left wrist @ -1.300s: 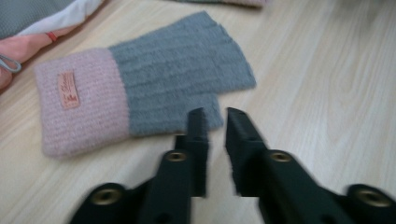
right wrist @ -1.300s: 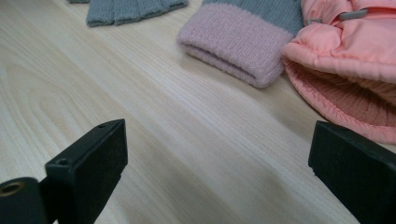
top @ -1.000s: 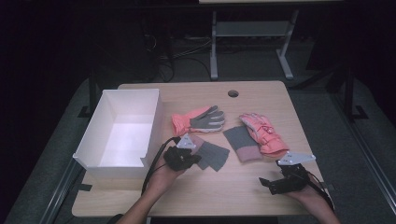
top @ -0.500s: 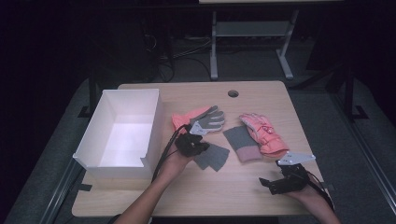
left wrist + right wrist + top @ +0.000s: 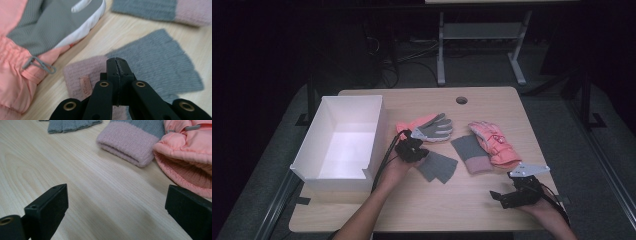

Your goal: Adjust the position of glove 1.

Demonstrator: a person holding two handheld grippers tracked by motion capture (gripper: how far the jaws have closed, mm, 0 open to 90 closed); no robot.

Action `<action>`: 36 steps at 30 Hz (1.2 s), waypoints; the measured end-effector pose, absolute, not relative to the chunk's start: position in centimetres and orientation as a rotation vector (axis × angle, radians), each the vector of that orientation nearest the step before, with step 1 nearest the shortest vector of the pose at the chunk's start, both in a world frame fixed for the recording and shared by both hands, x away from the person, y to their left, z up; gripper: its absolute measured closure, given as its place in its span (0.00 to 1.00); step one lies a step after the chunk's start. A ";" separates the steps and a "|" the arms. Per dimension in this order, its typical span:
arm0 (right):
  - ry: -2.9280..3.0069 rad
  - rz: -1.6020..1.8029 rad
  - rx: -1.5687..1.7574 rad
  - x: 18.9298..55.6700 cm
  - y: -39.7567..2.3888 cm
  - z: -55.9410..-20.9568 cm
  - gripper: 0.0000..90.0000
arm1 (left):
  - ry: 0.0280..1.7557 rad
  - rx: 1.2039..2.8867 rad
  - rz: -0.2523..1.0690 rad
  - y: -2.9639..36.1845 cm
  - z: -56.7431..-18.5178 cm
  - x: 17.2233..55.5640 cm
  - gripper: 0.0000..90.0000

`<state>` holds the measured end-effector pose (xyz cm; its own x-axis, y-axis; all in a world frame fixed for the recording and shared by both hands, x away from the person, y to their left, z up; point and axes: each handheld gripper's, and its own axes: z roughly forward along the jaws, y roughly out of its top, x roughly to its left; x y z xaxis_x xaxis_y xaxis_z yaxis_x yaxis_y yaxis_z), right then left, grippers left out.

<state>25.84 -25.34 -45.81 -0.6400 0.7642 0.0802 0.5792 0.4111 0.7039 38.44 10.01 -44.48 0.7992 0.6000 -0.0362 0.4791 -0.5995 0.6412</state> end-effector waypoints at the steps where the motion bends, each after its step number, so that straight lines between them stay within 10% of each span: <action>1: 2.415 1.048 1.177 25.8 -25.4 -45.8 0.05 | 0.790 2.344 0.226 10.1 -44.9 38.6 1.00; 36: 2.424 1.060 1.175 25.8 -25.3 -45.8 0.05 | 0.496 2.442 -0.045 5.3 -45.2 32.9 1.00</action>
<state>25.79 -25.35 -45.81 -0.6451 0.7590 0.0882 0.5799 0.4111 0.7034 32.86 5.30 -45.16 0.9284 0.3391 -0.1521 0.3610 -0.7253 0.5862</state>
